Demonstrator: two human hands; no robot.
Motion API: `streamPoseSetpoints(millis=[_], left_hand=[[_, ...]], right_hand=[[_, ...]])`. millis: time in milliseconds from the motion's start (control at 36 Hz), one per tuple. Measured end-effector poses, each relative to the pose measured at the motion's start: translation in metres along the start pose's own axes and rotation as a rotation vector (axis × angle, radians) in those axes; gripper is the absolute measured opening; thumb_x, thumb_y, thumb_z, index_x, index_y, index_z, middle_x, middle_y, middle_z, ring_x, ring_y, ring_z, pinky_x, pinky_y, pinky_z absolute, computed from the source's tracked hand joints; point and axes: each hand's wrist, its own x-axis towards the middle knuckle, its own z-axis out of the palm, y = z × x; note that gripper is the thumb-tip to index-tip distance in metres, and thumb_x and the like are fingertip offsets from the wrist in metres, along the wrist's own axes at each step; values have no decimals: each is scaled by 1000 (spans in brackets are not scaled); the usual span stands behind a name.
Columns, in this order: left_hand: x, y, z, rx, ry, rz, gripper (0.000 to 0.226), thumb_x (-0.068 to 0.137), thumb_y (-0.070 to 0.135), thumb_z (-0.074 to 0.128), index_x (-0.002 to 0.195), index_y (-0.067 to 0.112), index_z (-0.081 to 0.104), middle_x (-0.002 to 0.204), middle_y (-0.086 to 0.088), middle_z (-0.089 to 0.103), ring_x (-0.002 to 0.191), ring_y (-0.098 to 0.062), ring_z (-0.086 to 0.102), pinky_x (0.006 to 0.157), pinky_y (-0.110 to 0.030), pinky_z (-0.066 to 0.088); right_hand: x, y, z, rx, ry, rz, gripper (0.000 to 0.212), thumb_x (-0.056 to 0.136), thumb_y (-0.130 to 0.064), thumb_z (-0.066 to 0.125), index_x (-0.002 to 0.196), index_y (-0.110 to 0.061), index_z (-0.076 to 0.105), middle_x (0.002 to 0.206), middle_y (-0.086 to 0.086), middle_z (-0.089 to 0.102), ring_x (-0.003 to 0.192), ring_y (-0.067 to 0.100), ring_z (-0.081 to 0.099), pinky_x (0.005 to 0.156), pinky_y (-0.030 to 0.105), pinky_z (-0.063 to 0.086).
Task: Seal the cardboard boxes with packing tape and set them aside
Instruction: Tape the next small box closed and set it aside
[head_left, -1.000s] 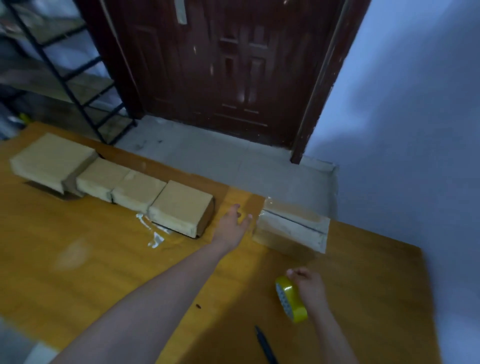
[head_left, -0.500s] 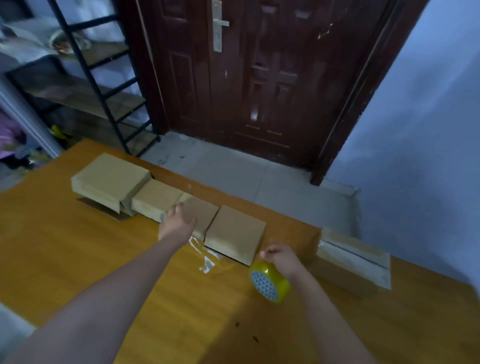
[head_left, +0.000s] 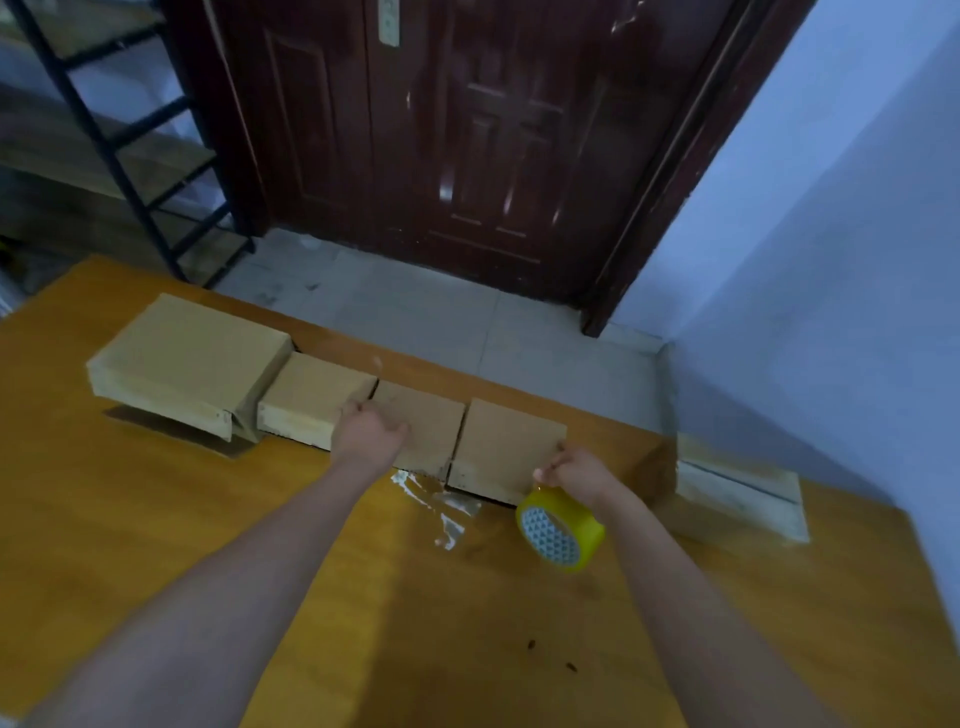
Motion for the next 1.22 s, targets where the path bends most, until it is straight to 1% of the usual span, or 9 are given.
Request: streamPoseSetpoints(millis=[83, 222, 389, 556, 667, 778, 944, 1083, 1222], left_hand=[[0, 1, 2, 21, -19, -8, 57, 93, 42, 51, 129, -2, 46, 134, -20, 41, 126, -34, 34, 99, -40, 37], [-4, 0, 10, 71, -113, 14, 46, 91, 44, 53, 108, 1, 54, 114, -21, 51, 115, -36, 42, 98, -45, 39], [-32, 13, 29, 34, -184, -10, 71, 88, 49, 59, 135, 1, 36, 133, -17, 37, 116, -35, 46, 92, -42, 46], [-64, 27, 56, 15, -263, 50, 72, 89, 51, 58, 139, 9, 27, 135, -16, 40, 106, -36, 54, 69, -37, 46], [-86, 42, 73, 7, -320, 113, 78, 87, 52, 60, 143, 9, 25, 130, -15, 50, 106, -34, 57, 76, -37, 49], [-111, 63, 95, -2, -393, 166, 77, 85, 51, 63, 137, 7, 28, 130, -17, 51, 108, -33, 57, 79, -37, 50], [-152, 104, 136, -3, -444, 233, 77, 85, 48, 66, 136, 7, 25, 128, -15, 49, 110, -32, 55, 79, -35, 49], [-171, 128, 163, -15, -466, 234, 83, 83, 52, 66, 138, 9, 22, 131, -14, 45, 114, -32, 52, 87, -42, 49], [-183, 142, 175, -65, -464, 229, 76, 85, 45, 67, 138, 12, 23, 131, -11, 43, 113, -31, 52, 88, -44, 50]], right_hand=[[-4, 7, -2, -17, -6, 37, 19, 86, -7, 65, 101, 3, 59, 98, -2, 52, 100, 16, 50, 69, 22, 35], [-22, 24, -9, -47, -14, 56, 12, 87, -7, 63, 95, -2, 55, 105, 6, 52, 101, 21, 52, 80, 23, 36], [-57, 55, -22, -27, -32, 101, 13, 92, -13, 58, 83, -6, 64, 154, 11, 25, 139, 23, 27, 99, 26, 27], [-90, 97, -35, 21, 11, 131, 18, 90, -3, 57, 72, -3, 53, 142, 19, 44, 129, 29, 42, 89, 29, 35], [-104, 133, -47, 26, 50, 127, 12, 88, -5, 60, 81, 4, 57, 143, 17, 42, 129, 26, 42, 88, 24, 34], [-125, 163, -63, 71, 77, 154, 6, 87, -4, 61, 86, -6, 56, 114, 11, 55, 86, 6, 55, 64, 8, 39], [-145, 210, -98, 93, 158, 249, 29, 86, -2, 62, 59, -12, 56, 125, 20, 57, 95, 22, 52, 84, 27, 37], [-149, 244, -124, 150, 162, 266, 14, 85, -9, 64, 88, -9, 50, 132, 7, 52, 111, 20, 49, 93, 28, 34], [-145, 264, -142, 175, 174, 256, 48, 83, -7, 66, 126, -12, 46, 107, 4, 66, 105, 20, 54, 90, 27, 34]])
